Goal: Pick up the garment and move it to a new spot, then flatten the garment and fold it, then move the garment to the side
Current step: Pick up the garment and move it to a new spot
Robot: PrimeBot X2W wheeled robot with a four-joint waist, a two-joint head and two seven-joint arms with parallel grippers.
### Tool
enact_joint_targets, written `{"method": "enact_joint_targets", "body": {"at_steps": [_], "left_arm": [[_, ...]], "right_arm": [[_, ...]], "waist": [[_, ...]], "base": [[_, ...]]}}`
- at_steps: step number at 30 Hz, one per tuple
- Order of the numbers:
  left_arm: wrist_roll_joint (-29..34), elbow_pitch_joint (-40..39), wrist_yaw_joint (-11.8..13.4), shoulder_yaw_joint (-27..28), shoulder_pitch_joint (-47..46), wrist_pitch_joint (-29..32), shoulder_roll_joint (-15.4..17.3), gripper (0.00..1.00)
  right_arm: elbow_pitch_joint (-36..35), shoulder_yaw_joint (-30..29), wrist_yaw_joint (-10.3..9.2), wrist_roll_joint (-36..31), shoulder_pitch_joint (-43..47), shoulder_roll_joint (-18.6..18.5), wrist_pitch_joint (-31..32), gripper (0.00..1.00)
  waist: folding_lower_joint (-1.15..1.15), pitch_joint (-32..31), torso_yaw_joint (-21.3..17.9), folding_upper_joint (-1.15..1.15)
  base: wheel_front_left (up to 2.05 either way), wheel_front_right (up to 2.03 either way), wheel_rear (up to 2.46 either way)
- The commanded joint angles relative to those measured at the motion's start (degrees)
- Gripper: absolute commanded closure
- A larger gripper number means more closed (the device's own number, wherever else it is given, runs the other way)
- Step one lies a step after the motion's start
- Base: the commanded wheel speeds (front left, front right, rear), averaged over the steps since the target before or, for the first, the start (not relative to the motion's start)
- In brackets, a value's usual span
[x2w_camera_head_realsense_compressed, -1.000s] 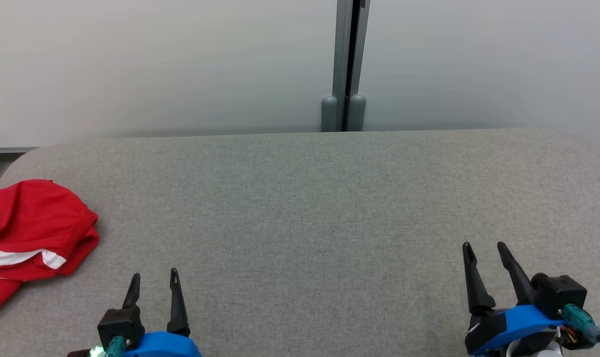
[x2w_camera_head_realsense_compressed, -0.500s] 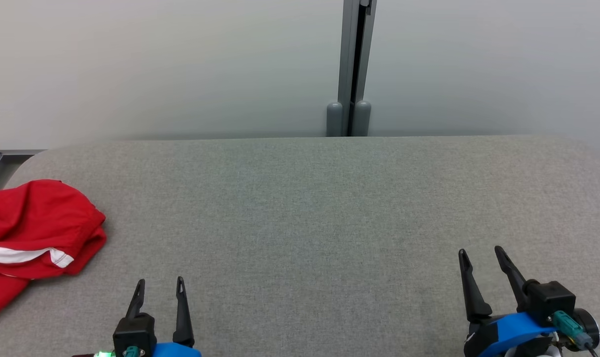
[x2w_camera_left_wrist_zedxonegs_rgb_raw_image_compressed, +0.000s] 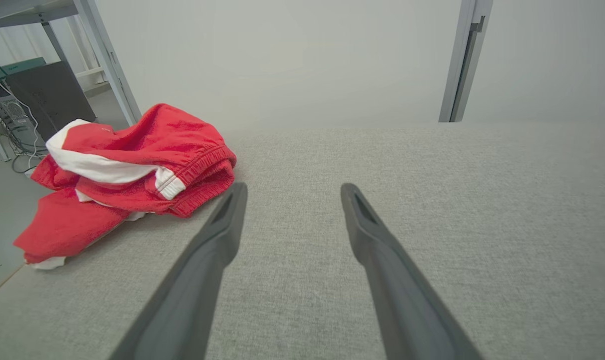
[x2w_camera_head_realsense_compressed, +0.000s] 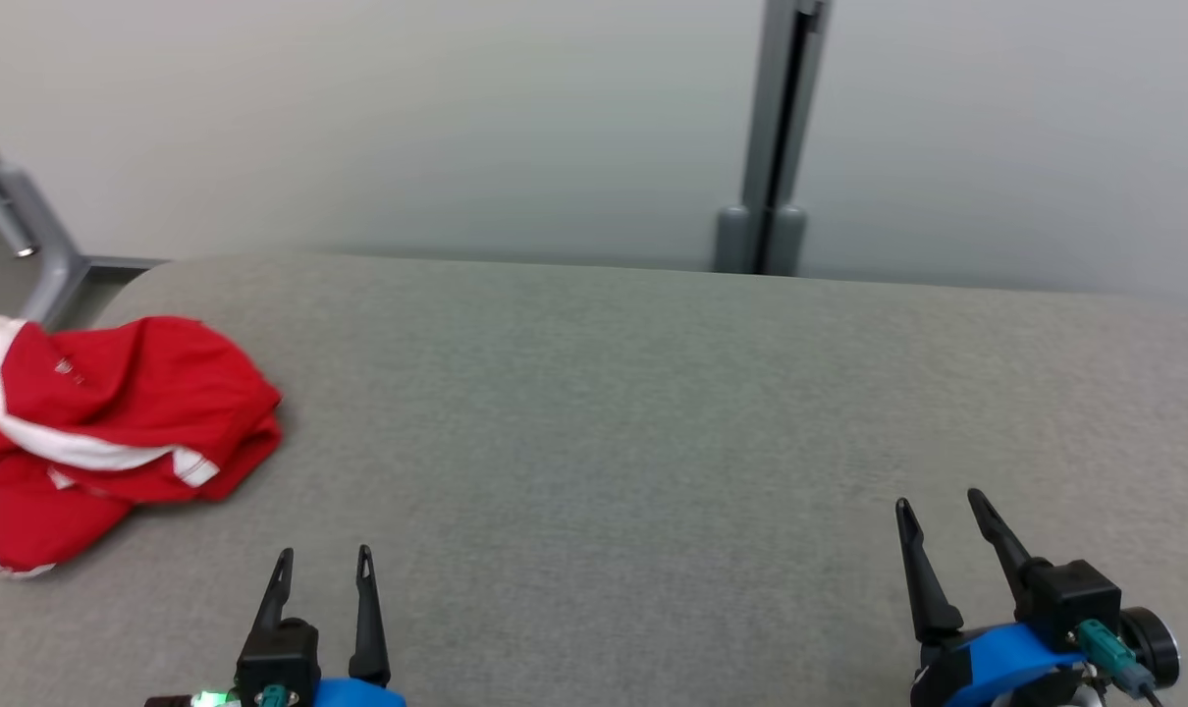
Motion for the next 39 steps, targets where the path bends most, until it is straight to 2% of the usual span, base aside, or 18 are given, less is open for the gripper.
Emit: {"method": "enact_joint_targets", "body": {"at_steps": [1,13,19,26,37,39], "left_arm": [[0.0,0.2,-0.2,0.3,-0.5,-0.3,0.0,0.0],[-0.3,-0.1,0.1,2.2,0.4,-0.2,0.2,0.0],[-0.7,-0.8,0.5,3.5,1.3,-0.2,0.0,0.0],[-1.6,-2.5,1.6,5.1,2.3,-0.2,-0.2,0.0],[-4.2,0.1,0.3,4.6,-4.1,-0.2,-0.3,0.0],[-4.6,1.1,0.1,5.6,-7.1,-0.2,-0.4,0.0]], "right_arm": [[-0.1,0.2,0.15,-0.3,0.9,-0.2,-0.3,0.0],[0.4,4.0,0.08,0.7,-0.3,-0.3,-0.3,0.0],[0.7,6.0,0.08,0.6,-0.8,-0.3,-0.3,0.0],[1.7,9.3,0.08,-0.1,-3.2,-0.3,-0.3,0.0],[1.0,10.4,0.08,-0.6,-2.9,-2.4,-0.3,0.0],[0.3,11.2,0.08,-0.7,-3.2,-3.4,-0.3,0.0]], "waist": [[-0.01,1.2,2.5,0.0],[-0.01,3.1,18.1,0.0],[-0.01,3.9,23.8,0.0],[-0.01,6.0,24.6,0.0],[-0.01,8.7,24.3,0.0],[-0.01,10.2,23.0,0.0]], "base": [[0.0,0.0,0.0],[0.0,0.0,0.0],[0.0,0.0,0.0],[0.0,0.0,0.0],[0.0,0.0,0.0],[0.0,0.0,0.0]]}}
